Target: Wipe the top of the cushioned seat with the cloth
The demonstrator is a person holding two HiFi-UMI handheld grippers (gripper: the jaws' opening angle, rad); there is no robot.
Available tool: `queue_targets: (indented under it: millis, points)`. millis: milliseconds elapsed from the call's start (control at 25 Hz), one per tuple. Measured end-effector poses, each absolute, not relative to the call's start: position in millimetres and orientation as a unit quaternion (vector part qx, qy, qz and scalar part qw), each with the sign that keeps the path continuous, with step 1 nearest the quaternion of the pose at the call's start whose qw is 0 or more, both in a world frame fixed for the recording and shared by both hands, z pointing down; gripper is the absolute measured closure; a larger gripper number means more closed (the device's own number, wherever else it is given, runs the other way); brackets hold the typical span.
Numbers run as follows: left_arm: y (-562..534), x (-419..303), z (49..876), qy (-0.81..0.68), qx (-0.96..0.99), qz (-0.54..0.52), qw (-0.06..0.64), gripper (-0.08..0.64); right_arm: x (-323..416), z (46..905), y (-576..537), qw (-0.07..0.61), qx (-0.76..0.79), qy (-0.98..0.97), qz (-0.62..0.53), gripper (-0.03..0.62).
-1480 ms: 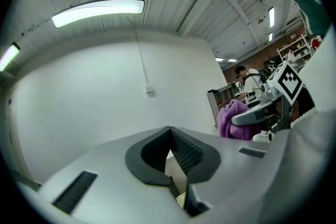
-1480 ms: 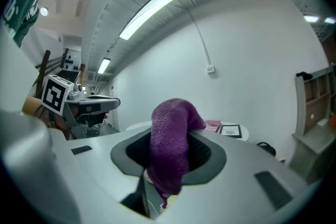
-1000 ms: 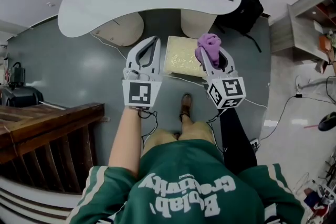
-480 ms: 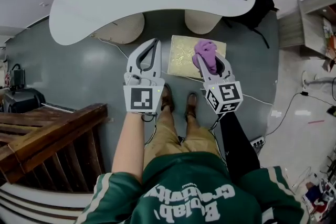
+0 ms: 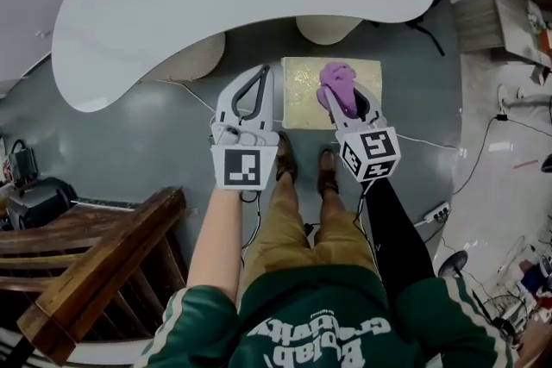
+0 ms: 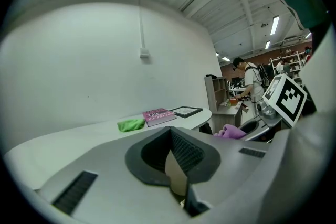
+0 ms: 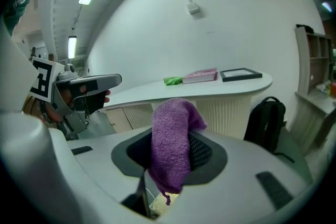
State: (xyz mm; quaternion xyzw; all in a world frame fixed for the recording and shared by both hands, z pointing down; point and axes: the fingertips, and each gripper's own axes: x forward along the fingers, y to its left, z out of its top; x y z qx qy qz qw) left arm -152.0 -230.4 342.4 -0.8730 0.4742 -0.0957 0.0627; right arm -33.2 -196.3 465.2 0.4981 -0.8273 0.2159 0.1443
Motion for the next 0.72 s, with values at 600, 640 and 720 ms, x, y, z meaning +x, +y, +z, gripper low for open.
queue_targets:
  millis: [600, 640, 720]
  points:
    - [-279.0, -175.7, 435.3, 0.45, -0.889, -0.081, 0.019, 0.545, -84.9, 592.1, -238.0, 0.183, 0.498, -0.807, 0.258, 0.462]
    - [-283.6, -175.7, 439.6, 0.452, -0.889, -0.077, 0.018, 0.545, -86.1, 603.6, -242.6, 0.187, 0.496, -0.807, 0.262, 0.462]
    - [-291.0, -180.1, 448.8, 0.46, -0.885, -0.076, 0.015, 0.545, -91.9, 626.4, -250.2, 0.193, 0.488, -0.806, 0.274, 0.462]
